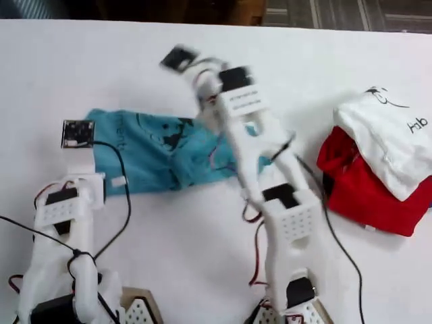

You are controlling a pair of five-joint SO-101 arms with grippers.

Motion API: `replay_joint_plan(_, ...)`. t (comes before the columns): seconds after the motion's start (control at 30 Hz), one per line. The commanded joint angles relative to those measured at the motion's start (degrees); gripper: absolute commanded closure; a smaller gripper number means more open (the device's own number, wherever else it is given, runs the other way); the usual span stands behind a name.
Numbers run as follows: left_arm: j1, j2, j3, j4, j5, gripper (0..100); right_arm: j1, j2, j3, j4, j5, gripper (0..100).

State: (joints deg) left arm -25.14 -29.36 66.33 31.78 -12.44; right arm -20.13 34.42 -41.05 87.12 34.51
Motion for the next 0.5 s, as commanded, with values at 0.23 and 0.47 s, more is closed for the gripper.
replay_joint_plan(0.23, -0.1, -0.8, -0.3, -0.7, -0.2, 97, 12.4, 7.5, -2.3, 2.9, 0.6, 98.1)
replay_joint_plan(0.47, -0.1, -0.8, -0.3, -0.7, -0.2, 97, 16.3, 11.8, -2.5, 6.5, 0.7, 98.1)
